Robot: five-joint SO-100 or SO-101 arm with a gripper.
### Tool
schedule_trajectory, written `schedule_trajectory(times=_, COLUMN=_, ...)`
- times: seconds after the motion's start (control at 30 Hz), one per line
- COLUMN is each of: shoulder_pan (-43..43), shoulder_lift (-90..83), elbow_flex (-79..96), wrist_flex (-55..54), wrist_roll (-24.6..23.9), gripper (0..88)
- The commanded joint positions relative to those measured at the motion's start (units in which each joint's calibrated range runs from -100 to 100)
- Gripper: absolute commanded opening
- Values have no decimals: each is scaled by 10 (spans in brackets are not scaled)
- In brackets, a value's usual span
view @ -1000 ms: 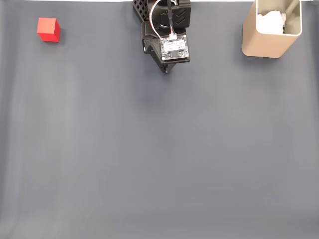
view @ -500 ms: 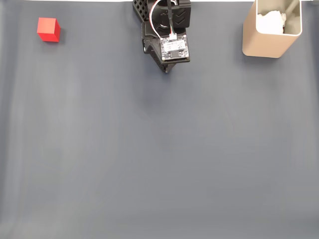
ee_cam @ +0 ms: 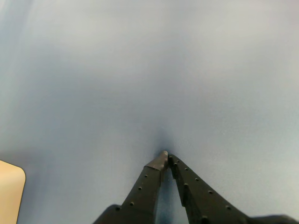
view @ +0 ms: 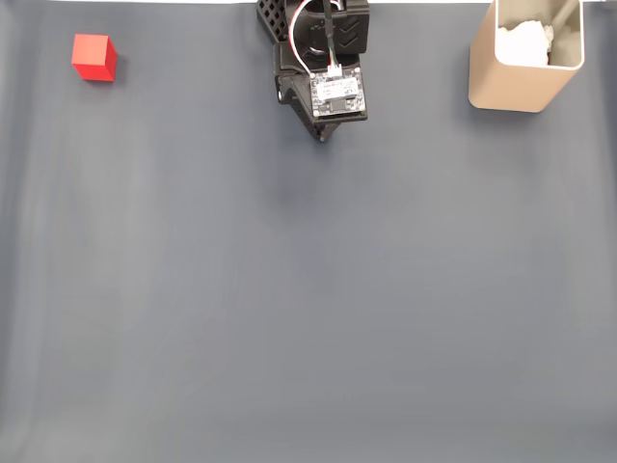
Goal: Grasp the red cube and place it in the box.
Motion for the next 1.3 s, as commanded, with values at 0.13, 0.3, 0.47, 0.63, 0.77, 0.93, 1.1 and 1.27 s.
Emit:
schedule_trajectory(times=0.13, shoulder_pan=4, shoulder_lift=1, elbow_flex=5, wrist_flex=9, wrist_roll=3, gripper=6)
schedule_trajectory(times=0.3, shoulder_pan=4, shoulder_lift=1, elbow_flex=5, wrist_flex=9, wrist_roll=3, gripper=6)
schedule_trajectory(times=0.47, shoulder_pan=4, shoulder_lift=1, elbow_flex=5, wrist_flex=9, wrist_roll=3, gripper=6)
schedule_trajectory(times=0.63, shoulder_pan=3, shoulder_lift=1, elbow_flex=5, wrist_flex=9, wrist_roll=3, gripper=6)
schedule_trajectory(times=0.77, shoulder_pan=3, shoulder_lift=1, elbow_flex=5, wrist_flex=9, wrist_roll=3, gripper=2)
schedule_trajectory(times=0.93, shoulder_pan=3, shoulder_lift=1, elbow_flex=5, wrist_flex=9, wrist_roll=3, gripper=2)
schedule_trajectory(times=1.1, shoulder_pan=4, shoulder_lift=1, elbow_flex=5, wrist_flex=6, wrist_roll=1, gripper=2)
schedule_trajectory(times=1.27, shoulder_pan=7, shoulder_lift=1, elbow_flex=5, wrist_flex=-69, wrist_roll=-10, gripper=2)
